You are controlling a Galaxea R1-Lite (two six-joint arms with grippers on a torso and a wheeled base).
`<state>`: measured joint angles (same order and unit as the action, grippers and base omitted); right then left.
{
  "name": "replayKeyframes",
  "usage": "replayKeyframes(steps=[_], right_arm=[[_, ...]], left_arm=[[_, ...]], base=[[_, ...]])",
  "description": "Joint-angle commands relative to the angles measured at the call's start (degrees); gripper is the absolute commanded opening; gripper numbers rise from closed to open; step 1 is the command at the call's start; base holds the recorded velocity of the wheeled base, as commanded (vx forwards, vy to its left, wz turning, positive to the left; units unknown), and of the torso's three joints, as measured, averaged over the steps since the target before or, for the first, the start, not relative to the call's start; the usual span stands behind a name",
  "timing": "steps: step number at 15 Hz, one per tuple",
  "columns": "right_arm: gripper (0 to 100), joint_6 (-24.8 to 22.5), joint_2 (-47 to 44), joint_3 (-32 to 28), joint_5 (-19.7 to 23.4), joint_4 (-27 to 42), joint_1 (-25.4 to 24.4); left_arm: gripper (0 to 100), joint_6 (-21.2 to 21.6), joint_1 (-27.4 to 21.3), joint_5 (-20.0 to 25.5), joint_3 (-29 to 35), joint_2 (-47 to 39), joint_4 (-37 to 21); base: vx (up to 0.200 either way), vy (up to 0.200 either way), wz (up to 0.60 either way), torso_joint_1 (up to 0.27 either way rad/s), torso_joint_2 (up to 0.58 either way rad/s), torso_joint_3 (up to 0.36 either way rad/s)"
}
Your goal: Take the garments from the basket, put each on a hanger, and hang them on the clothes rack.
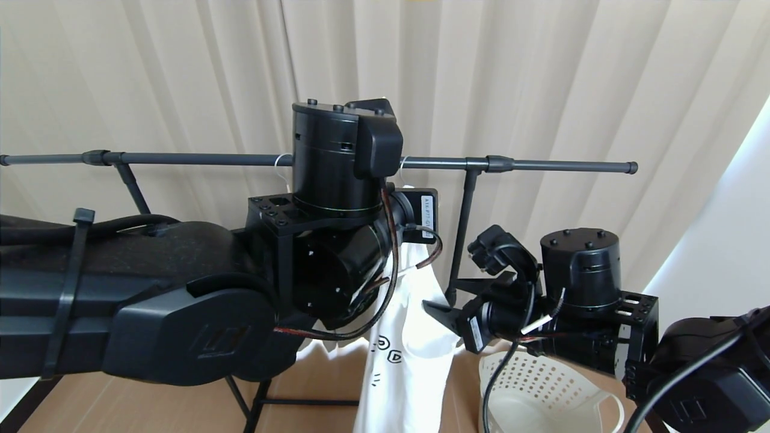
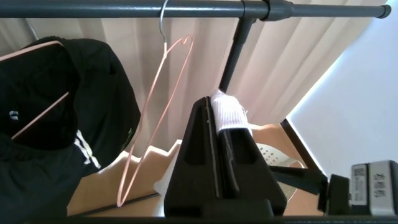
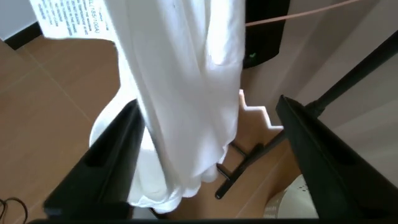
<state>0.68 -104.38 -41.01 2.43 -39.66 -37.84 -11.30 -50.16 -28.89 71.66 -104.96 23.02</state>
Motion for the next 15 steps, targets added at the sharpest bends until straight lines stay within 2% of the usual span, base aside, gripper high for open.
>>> replayKeyframes(steps=[1, 5, 8, 11, 12, 15], right_arm=[[0, -0.1, -1.7, 0.0, 0.0, -0.7, 0.8], [0, 0.0, -0.4, -0.6, 0.1, -0.9, 4.6], [0, -0.2, 2.6, -1.5, -0.1, -0.4, 7.3], [0, -0.2, 5.4, -1.7, -0.7, -0.2, 7.8], [0, -0.2, 6.6, -1.7, -1.4, -0.2, 7.8], [0, -0.5, 8.3, -2.1, -7.3, -0.3, 7.5]], left_arm=[[0, 0.0, -0.1, 0.0, -0.1, 0.2, 0.0], [0, -0.5, 0.5, 0.2, -1.6, 1.3, -0.1], [0, -0.3, 2.4, 0.3, -7.0, 2.7, -0.2], [0, -0.2, 2.6, 1.3, -11.7, 3.1, -0.2], [0, 0.0, 2.6, 1.9, -14.0, 3.7, -0.4], [0, 0.0, 2.4, 2.7, -20.1, 3.7, -0.3]], base=[[0.0, 0.0, 0.0, 0.0, 0.0, 0.0], [0.0, 0.0, 0.0, 0.0, 0.0, 0.0], [0.0, 0.0, 0.0, 0.0, 0.0, 0.0], [0.0, 0.0, 0.0, 0.0, 0.0, 0.0], [0.0, 0.0, 0.0, 0.0, 0.0, 0.0], [0.0, 0.0, 0.0, 0.0, 0.0, 0.0]])
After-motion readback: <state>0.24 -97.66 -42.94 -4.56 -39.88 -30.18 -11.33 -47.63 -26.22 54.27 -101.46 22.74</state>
